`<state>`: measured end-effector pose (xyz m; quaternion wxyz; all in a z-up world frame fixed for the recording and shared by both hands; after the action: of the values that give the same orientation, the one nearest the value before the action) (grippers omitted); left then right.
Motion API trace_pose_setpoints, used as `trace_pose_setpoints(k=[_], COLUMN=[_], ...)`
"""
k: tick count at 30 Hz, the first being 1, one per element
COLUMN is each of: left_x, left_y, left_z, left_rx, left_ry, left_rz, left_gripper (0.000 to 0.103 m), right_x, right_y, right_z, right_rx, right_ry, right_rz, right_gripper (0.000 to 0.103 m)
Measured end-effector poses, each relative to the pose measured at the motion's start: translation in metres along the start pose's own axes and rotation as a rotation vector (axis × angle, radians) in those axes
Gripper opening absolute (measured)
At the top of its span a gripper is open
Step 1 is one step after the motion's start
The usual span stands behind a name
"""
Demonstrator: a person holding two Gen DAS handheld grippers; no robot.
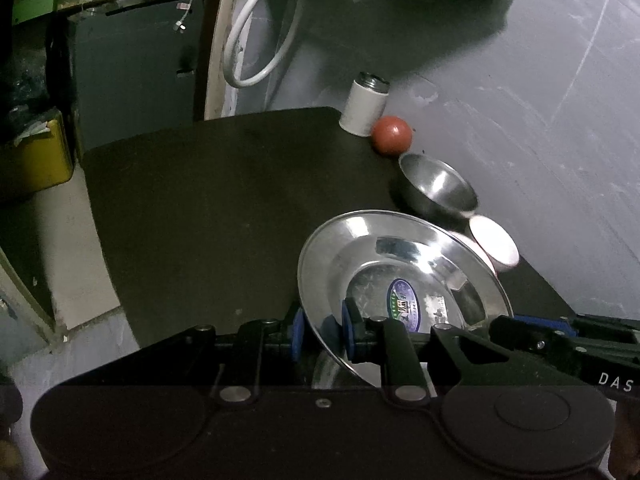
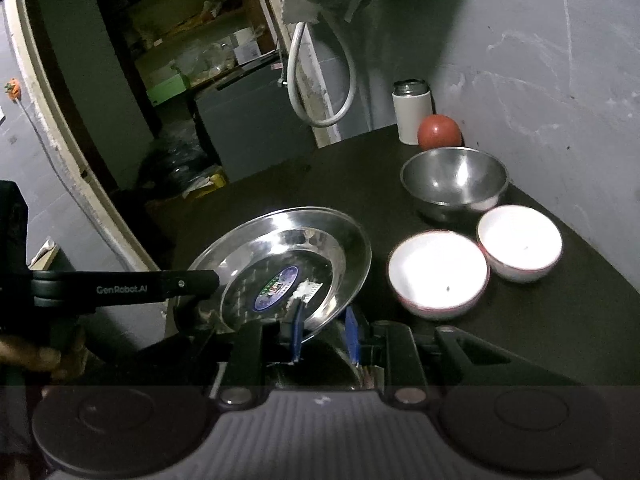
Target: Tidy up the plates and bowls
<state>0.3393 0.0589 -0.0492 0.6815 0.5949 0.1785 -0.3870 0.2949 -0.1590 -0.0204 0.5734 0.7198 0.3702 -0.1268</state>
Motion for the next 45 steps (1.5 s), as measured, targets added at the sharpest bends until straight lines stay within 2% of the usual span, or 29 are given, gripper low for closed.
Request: trace_pose_setpoints(k=[13, 30, 45], left_x=[-0.018, -0.016, -0.012], left_y=[-0.038, -0.05, -0.053], left_z=[0.007, 0.014, 0.021], left_rx=[-0.013, 0.023, 0.111], left_ry=[0.015, 0.033, 0.069], left_rz=[-0.035, -0.073, -0.114], left_gripper=[0.022, 0.024, 0.029], right_x=[-0.027, -0.036, -0.026], right_y=[-0.034, -0.049, -0.05], right_z=[-0.006, -0.009, -0.01], right_rx=[-0.019, -0.03, -0.051], right_ry=[0.018, 0.001, -0.026], right_rz=[-0.06, -0.11, -0.161], right_gripper=[0.025, 0.025, 0.026])
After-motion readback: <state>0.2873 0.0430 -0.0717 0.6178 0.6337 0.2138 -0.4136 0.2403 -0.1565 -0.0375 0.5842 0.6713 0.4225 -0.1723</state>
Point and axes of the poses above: each gripper's, at about its wrist camera, not at the fingertips, and x roughly the way its jaws point, z to its right, y to its top, the point moved 5 cm from there along x, roughly the way its jaws point, and after that the axes turned 2 degrees about y, right-handed, at the moved point
